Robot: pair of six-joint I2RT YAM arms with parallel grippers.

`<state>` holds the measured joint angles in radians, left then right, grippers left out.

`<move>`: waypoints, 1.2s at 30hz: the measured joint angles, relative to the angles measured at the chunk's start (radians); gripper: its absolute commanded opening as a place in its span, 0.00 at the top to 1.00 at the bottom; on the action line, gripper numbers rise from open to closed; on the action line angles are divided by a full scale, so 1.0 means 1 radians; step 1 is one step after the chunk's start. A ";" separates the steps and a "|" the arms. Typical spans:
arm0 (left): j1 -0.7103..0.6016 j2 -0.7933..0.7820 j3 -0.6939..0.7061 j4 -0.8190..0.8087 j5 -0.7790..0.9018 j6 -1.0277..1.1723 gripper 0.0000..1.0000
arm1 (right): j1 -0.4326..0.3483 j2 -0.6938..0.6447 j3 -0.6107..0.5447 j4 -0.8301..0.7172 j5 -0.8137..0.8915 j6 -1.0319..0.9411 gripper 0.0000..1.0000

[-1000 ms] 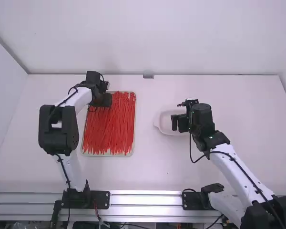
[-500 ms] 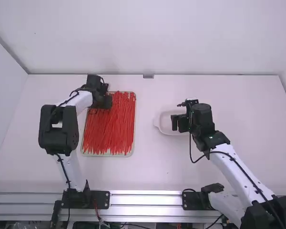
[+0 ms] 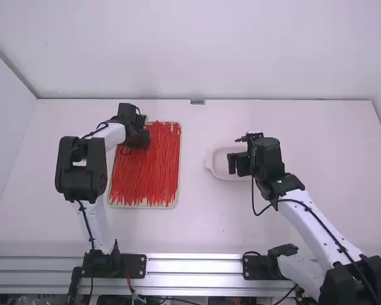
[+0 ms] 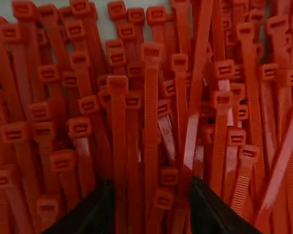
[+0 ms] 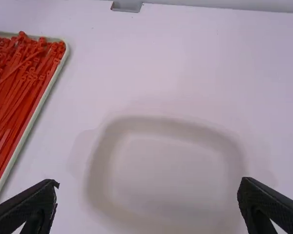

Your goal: Fasten the cable tie

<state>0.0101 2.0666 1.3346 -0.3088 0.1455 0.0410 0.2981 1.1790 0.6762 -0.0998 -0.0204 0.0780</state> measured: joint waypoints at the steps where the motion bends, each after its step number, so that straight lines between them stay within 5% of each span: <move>1: 0.000 0.000 0.000 0.001 0.000 0.000 0.60 | 0.000 0.006 0.000 0.005 -0.002 -0.001 0.01; 26: -0.004 0.000 0.042 -0.053 -0.042 -0.027 0.58 | 0.000 0.018 0.000 0.014 -0.001 0.000 0.01; 36: -0.004 0.000 0.043 -0.056 -0.034 -0.027 0.72 | -0.014 0.018 0.000 0.014 -0.002 0.000 0.01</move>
<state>0.0063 2.0663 1.3773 -0.3653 0.1116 0.0139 0.2836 1.1969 0.6762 -0.0853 -0.0223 0.0784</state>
